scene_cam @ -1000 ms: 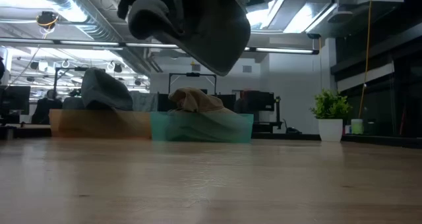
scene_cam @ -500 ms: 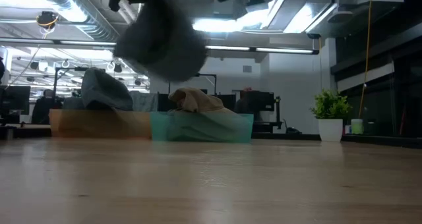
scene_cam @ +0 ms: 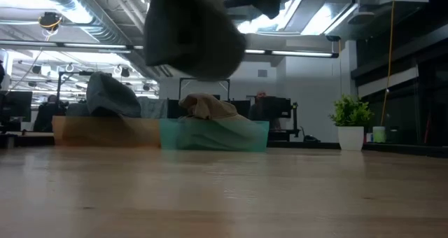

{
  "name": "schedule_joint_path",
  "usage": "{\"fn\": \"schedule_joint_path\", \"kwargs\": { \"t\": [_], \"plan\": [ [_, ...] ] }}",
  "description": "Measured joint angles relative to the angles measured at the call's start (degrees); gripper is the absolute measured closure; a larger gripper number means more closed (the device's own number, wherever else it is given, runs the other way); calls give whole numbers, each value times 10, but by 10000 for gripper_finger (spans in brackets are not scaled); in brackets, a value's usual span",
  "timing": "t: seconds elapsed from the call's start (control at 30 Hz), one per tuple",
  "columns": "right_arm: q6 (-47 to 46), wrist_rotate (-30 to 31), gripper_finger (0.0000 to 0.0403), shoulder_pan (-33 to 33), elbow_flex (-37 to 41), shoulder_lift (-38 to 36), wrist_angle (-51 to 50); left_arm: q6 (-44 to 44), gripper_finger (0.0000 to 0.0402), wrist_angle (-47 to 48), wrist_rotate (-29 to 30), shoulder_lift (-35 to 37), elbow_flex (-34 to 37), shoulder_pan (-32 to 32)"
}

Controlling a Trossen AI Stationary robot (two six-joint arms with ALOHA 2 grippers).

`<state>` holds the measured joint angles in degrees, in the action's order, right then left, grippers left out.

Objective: Pick & Place hat
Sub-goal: Put the gray cap into the orange bin

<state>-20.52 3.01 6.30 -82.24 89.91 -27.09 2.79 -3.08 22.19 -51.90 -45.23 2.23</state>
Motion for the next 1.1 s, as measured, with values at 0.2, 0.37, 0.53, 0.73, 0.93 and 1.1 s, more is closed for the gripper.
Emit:
{"fn": "schedule_joint_path", "kwargs": {
  "t": [0.2,0.37,0.53,0.73,0.93,1.1],
  "plan": [
    [-18,-77,119,-28,0,0,42,-5,398,13,-66,0,0,23],
    [-16,-88,82,-35,0,0,82,-30,398,30,-115,0,0,40],
    [-16,-88,66,-41,0,0,110,-28,398,16,-117,0,0,60],
    [10,-91,65,-55,0,0,133,1,398,-27,-123,-6,0,71],
    [30,-176,65,-69,0,17,183,23,398,-67,-133,-27,0,71],
    [30,-239,65,-72,0,49,219,47,398,-104,-135,-44,0,71]
  ]
}}
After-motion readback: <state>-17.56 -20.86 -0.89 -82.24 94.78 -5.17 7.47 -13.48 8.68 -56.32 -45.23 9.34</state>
